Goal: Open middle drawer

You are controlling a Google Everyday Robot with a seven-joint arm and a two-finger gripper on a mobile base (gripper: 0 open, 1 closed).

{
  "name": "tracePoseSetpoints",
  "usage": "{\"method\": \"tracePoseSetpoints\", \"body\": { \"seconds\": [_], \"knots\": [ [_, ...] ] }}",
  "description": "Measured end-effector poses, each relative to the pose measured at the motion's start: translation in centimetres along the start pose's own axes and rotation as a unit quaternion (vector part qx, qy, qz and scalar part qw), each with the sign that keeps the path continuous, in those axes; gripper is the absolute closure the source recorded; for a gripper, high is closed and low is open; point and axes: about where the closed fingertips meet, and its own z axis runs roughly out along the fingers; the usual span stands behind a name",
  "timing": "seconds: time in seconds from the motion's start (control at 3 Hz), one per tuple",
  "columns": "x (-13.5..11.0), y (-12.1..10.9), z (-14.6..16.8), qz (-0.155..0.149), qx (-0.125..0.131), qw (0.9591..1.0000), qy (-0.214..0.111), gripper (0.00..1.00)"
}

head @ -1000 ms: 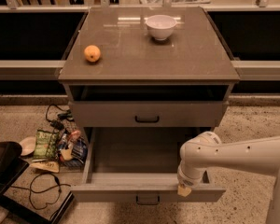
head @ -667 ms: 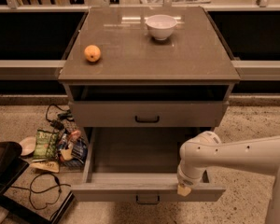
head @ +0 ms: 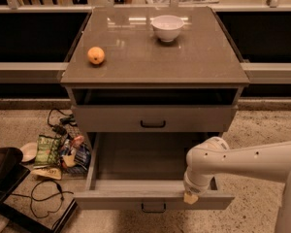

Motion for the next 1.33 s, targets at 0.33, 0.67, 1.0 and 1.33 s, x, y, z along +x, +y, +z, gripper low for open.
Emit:
{"method": "tracePoseSetpoints", "body": {
  "seconds": [0.33,0.67,1.0,1.33],
  "knots": [
    [0.1,0.1,0.1,0.000,-0.001,1.0000,0.001,0.13],
    [0.1,0.2,0.2,0.000,-0.002,1.0000,0.001,0.00],
    [0.1,0.2,0.2,0.000,-0.002,1.0000,0.001,0.00],
    [1.9,2.7,1.9,0.028,-0.021,0.9992,-0.019,0.19]
  ]
}}
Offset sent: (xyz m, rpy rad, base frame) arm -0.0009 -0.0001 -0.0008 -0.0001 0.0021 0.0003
